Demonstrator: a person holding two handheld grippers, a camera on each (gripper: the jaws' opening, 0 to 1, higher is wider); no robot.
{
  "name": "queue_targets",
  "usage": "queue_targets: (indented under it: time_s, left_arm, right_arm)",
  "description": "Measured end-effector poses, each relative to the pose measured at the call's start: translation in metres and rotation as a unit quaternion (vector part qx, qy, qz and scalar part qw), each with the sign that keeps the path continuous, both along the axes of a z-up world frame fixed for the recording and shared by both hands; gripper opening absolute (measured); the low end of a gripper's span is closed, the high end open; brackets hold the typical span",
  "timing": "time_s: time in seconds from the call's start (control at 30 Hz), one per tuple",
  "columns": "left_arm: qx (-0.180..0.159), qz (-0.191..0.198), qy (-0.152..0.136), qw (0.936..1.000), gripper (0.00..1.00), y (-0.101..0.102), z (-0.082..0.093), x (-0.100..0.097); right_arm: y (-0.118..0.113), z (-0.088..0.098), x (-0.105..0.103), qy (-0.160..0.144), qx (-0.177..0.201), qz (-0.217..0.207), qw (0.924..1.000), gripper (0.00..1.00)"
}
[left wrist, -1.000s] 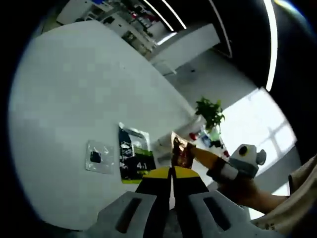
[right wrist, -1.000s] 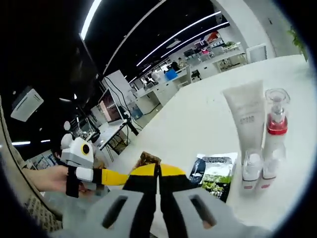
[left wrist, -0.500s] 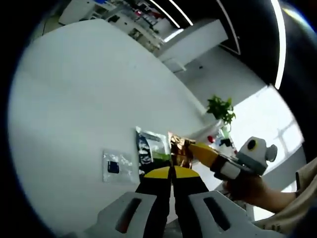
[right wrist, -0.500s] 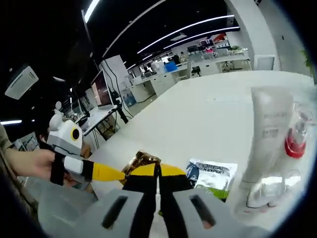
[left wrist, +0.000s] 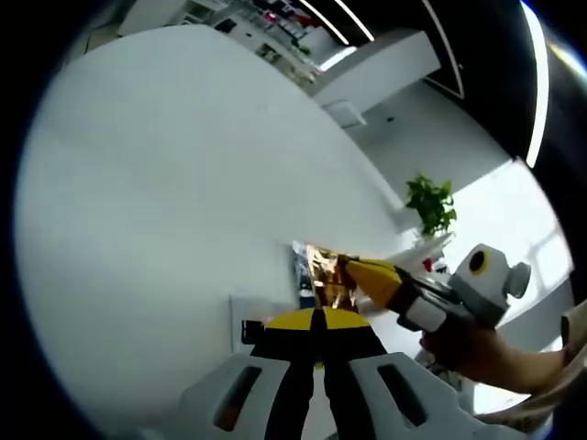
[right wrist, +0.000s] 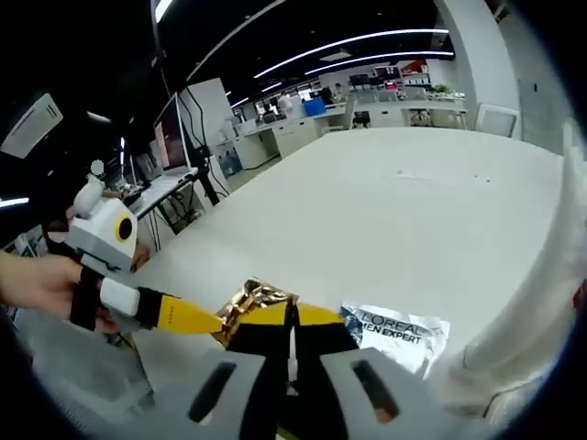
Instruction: Arrange the skincare products in the storage area until every visible bottle or jar stands upright without overlapping.
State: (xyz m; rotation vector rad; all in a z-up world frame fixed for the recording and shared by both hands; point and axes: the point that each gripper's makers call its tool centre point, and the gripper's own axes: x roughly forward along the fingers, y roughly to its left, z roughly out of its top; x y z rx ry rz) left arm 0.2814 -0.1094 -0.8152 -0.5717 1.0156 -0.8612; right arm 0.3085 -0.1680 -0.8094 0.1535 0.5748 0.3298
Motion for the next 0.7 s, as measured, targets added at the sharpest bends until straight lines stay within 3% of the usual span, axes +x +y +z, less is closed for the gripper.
queue_targets:
  time_s: [0.4,0.7]
  left_arm:
    - [0.027,0.013,0.013,0.9995,0.00,0.004,-0.037,0.030]
    - [0.037,0.012,0.022,0.9990,0.00,0.003,-0.054,0.036]
  right_arm:
    - [0.002,-0.039,0.029,0.019,-0.040,0.001,0.9990,0.01]
    - [0.001,-0.058,0.034,0.022,-0.077,0.017,0.9967,0.01]
